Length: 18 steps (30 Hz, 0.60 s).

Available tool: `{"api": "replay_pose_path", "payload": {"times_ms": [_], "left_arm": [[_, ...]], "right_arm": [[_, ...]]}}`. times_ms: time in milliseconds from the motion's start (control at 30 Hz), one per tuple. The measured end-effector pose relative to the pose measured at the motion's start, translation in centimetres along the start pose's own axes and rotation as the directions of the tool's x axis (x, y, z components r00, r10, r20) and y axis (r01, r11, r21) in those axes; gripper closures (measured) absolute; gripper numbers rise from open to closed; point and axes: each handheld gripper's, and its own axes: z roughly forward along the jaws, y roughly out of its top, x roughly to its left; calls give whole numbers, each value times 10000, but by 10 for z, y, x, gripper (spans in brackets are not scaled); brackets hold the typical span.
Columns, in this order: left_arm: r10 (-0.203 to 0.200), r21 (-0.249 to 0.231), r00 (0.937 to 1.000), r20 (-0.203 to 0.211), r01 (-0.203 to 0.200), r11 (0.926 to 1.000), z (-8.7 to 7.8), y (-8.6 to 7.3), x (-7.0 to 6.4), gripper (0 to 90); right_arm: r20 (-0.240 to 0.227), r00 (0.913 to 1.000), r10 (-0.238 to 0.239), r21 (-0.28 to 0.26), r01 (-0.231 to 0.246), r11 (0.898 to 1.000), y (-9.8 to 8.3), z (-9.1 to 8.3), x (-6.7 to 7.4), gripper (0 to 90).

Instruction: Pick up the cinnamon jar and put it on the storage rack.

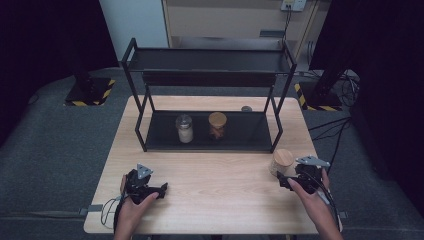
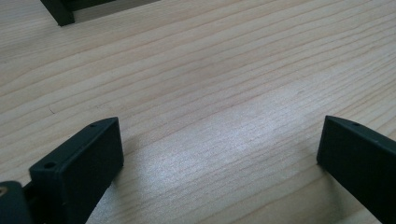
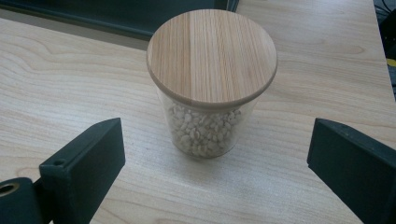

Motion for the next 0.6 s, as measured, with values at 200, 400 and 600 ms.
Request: {"api": "replay_pose_path", "payload": {"times_ms": [200, 400, 600], "left_arm": [[2, 1, 10000, 0, -2, 10000, 0, 0, 0, 0], [0, -1, 10000, -1, 0, 10000, 0, 0, 0, 0], [0, -2, 10000, -1, 0, 10000, 0, 0, 0, 0]], "right_arm": [[13, 10000, 25, 45, -25, 10000, -3, 1, -1, 41], [8, 10000, 91, 97, -91, 9999, -8, 3, -2, 42], [18, 9999, 117, 70, -117, 9999, -7, 5, -1, 43]]}}
